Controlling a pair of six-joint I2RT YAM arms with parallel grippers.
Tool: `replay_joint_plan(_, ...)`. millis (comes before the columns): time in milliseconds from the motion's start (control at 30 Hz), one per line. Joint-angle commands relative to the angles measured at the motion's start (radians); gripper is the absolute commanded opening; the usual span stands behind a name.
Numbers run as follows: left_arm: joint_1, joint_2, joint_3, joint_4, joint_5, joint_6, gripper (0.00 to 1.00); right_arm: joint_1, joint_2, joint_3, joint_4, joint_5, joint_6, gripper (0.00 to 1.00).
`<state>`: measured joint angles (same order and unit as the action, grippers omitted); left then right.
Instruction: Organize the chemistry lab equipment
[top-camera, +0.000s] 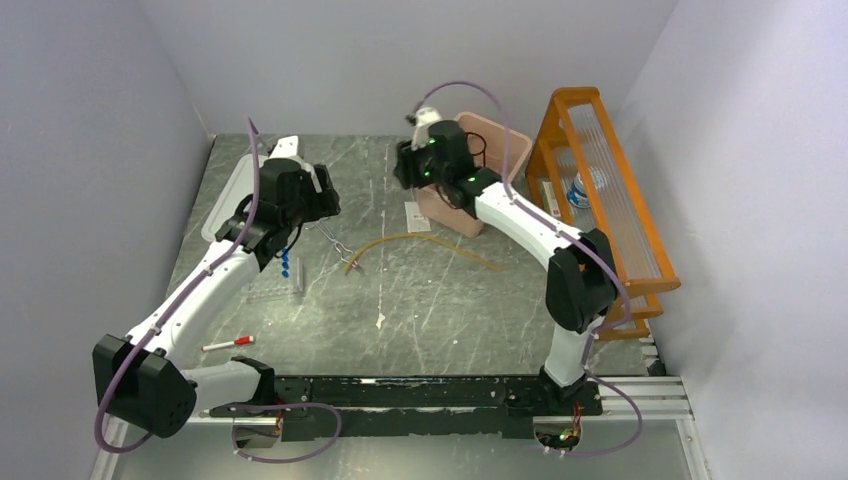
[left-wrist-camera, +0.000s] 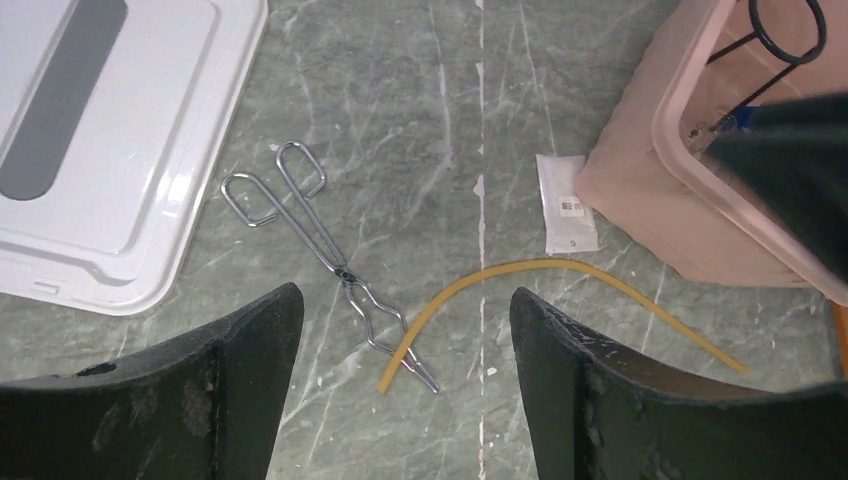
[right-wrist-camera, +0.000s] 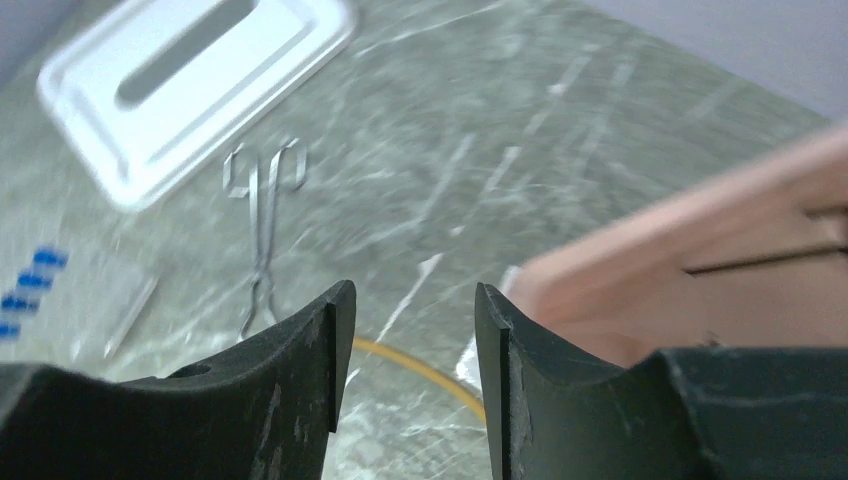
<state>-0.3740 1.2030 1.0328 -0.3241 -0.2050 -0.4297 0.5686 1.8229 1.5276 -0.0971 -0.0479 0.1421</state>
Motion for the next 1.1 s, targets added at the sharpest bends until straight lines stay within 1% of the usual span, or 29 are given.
replay_joint_plan(0, 0.007, -0.029, 0.009, -0.027, -0.130, -0.035, 0.79, 0.117, 0.078, 0.061, -0.150, -0.112, -0.273, 0.51)
replay_joint_plan(67, 0.007, -0.049, 0.022, -0.091, -0.249, -0.075, 0.80, 0.153, 0.136, 0.104, -0.222, -0.077, -0.308, 0.51)
replay_joint_plan(133, 0.010, -0.077, 0.018, -0.112, -0.327, -0.094, 0.81, 0.171, 0.195, 0.142, -0.272, -0.059, -0.318, 0.51)
replay_joint_plan(267, 0.014, -0.132, -0.002, -0.114, -0.392, -0.111, 0.81, 0.181, 0.310, 0.217, -0.360, -0.074, -0.338, 0.51)
replay_joint_plan(400, 0.015, -0.152, -0.013, -0.102, -0.395, -0.103, 0.82, 0.183, 0.399, 0.288, -0.469, -0.047, -0.403, 0.50)
replay_joint_plan(500, 0.015, -0.146, -0.010, -0.108, -0.385, -0.102, 0.82, 0.181, 0.421, 0.288, -0.495, 0.037, -0.449, 0.51)
replay_joint_plan(567, 0.017, -0.138, -0.011, -0.107, -0.377, -0.103, 0.82, 0.177, 0.416, 0.259, -0.475, 0.108, -0.469, 0.58)
replay_joint_plan(600, 0.017, -0.135, -0.012, -0.104, -0.372, -0.101, 0.82, 0.175, 0.413, 0.243, -0.468, 0.118, -0.484, 0.64)
replay_joint_plan(633, 0.017, -0.131, -0.010, -0.103, -0.367, -0.102, 0.82, 0.171, 0.413, 0.232, -0.467, 0.113, -0.503, 0.67)
replay_joint_plan(700, 0.018, -0.122, -0.008, -0.102, -0.359, -0.101, 0.82, 0.159, 0.422, 0.224, -0.470, 0.095, -0.521, 0.69)
replay_joint_plan(767, 0.019, -0.114, -0.006, -0.099, -0.354, -0.098, 0.82, 0.148, 0.441, 0.245, -0.499, 0.041, -0.542, 0.69)
replay_joint_plan(833, 0.020, -0.105, -0.005, -0.098, -0.348, -0.096, 0.82, 0.140, 0.470, 0.279, -0.542, -0.024, -0.565, 0.66)
replay_joint_plan(900, 0.021, -0.101, -0.004, -0.099, -0.341, -0.093, 0.81, 0.139, 0.504, 0.323, -0.614, -0.065, -0.586, 0.59)
replay_joint_plan(967, 0.023, -0.096, -0.003, -0.100, -0.338, -0.092, 0.82, 0.139, 0.536, 0.361, -0.668, -0.111, -0.604, 0.49)
replay_joint_plan(1067, 0.026, -0.092, -0.002, -0.101, -0.331, -0.085, 0.81, 0.139, 0.564, 0.373, -0.701, -0.154, -0.614, 0.31)
